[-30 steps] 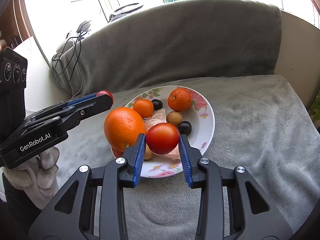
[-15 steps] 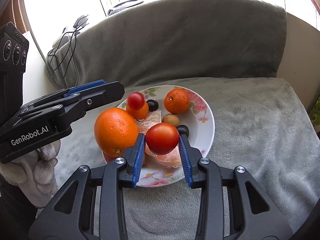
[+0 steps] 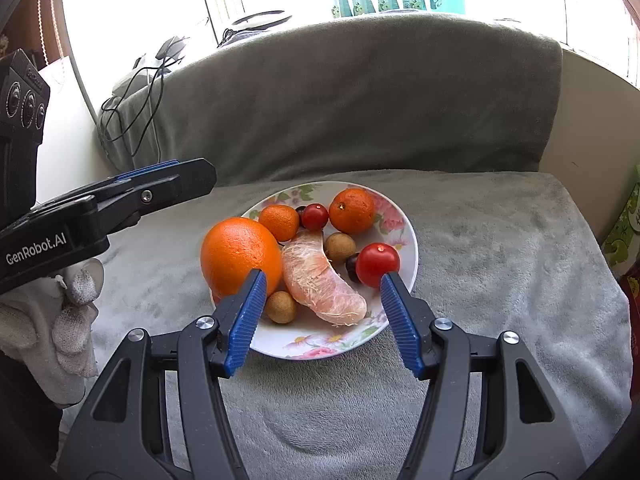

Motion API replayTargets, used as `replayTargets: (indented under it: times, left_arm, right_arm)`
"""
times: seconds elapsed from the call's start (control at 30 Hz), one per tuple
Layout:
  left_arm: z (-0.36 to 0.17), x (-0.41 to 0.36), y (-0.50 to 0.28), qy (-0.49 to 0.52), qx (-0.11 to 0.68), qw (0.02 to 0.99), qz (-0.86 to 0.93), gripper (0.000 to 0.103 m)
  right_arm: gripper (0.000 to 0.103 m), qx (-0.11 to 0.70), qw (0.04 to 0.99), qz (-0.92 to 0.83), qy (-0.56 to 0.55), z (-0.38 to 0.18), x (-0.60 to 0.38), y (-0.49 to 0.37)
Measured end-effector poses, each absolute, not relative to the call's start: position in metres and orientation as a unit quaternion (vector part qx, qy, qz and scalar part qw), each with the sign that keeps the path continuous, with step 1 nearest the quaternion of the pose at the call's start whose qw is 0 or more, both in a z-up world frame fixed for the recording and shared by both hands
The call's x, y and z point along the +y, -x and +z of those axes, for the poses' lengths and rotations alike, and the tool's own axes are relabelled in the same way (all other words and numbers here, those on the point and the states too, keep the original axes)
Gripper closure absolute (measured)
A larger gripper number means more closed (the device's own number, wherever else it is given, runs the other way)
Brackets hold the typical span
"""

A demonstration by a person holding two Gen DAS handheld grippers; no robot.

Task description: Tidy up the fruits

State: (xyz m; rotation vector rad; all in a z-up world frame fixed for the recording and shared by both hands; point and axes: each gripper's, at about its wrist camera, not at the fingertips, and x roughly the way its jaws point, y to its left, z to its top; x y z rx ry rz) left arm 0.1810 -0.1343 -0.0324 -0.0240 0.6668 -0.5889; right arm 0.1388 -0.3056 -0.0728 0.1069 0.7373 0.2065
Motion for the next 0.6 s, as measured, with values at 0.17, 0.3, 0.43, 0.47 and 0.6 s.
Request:
replayTargets:
  times: [0.17,0.3,0.43,0.47,0.6]
  left_arm:
    - [-0.032,-0.125,-0.17,0.022,0.324,0.904,-0.277,0.035]
    - [-0.032,-0.119,-0.159,0.029,0.326,0.906,-0.268,0.031]
    - [-0.031,-0.115,-0.145,0.03,0.327,0.908,-0.259,0.024]
    - [-0.031,-0.115,-0.142,0.028,0.327,0.909,-0.258,0.023]
    - [-0.033,-0.118,-0.129,0.013,0.327,0.912,-0.249,0.023]
  right_arm:
    - [0.03,0.349,0.931,0.089,-0.052,-0.067,-0.308,-0.129]
    - [0.018,0.328,0.941,0.075,-0.043,-0.058,-0.308,-0.119]
    - [0.015,0.319,0.945,0.069,-0.027,-0.052,-0.306,-0.112]
    - [0.015,0.317,0.946,0.065,-0.022,-0.05,-0.305,-0.11]
    - [0.014,0.314,0.947,0.064,-0.022,-0.048,-0.305,-0.106]
